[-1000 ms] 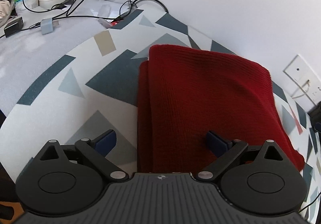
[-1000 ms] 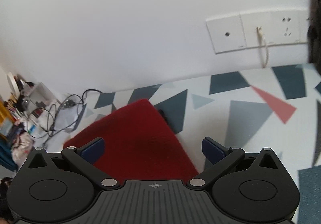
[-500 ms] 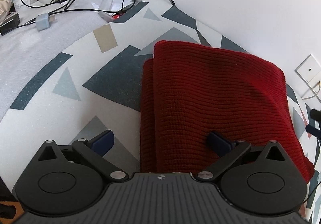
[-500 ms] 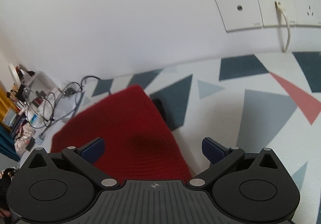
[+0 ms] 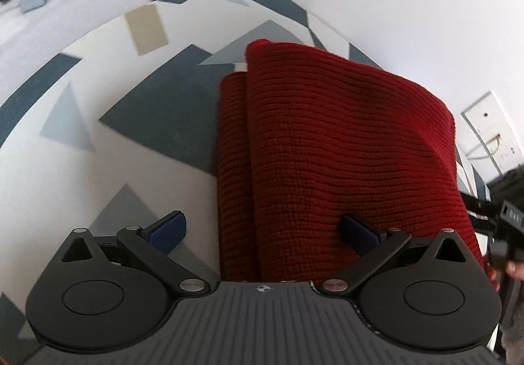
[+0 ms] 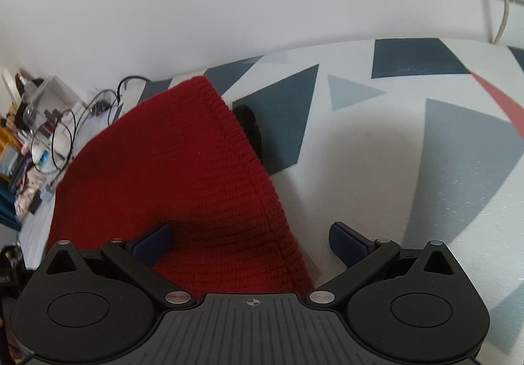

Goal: Fold clothes

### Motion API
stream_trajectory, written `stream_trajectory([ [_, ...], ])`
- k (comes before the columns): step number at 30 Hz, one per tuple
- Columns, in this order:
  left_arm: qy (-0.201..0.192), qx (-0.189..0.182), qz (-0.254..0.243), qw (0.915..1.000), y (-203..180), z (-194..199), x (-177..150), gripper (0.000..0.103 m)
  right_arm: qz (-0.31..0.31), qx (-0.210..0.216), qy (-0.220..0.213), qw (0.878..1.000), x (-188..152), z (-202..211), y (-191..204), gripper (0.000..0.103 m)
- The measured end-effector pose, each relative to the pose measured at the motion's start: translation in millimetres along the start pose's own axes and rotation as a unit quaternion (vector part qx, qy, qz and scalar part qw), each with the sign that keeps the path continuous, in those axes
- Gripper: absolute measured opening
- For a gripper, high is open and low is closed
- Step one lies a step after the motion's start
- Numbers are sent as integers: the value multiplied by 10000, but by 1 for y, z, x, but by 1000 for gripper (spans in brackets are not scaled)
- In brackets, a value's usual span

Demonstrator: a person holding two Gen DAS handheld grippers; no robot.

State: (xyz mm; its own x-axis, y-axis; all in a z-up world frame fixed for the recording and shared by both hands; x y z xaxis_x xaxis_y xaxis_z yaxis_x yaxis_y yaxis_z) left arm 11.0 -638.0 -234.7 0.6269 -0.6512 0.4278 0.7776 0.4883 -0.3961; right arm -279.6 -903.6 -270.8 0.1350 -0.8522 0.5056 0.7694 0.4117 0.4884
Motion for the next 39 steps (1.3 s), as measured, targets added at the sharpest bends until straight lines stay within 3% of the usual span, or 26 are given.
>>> stream_trajectory([
  [6,34,-129,-294,9995,-5,-8,9,103,416,94,138,9990,1,-11,14,102],
  [17,110,-434,-882,9951,-12,-22,25,103,478,221,448,9976,18,-23,20,102],
  [25,113,-656,-791,9946,-13,-18,15,103,564,369,538,9963,1,-14,28,102],
  [39,350,-522,-827,9946,-26,-17,2,102,245,706,518,9959,-31,13,24,102],
])
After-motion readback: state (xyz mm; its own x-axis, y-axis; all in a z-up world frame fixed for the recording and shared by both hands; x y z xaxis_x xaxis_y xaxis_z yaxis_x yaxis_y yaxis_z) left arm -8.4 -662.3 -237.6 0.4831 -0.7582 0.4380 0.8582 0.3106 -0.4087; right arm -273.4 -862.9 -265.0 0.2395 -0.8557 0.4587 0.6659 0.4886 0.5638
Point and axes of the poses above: each gripper's, at about its wrist camera, not at the fingertips, and z roughly against the way its jaws point, y to its left, x to its top, the point moved 6 cm from there along -z, roughly the way its jaws point
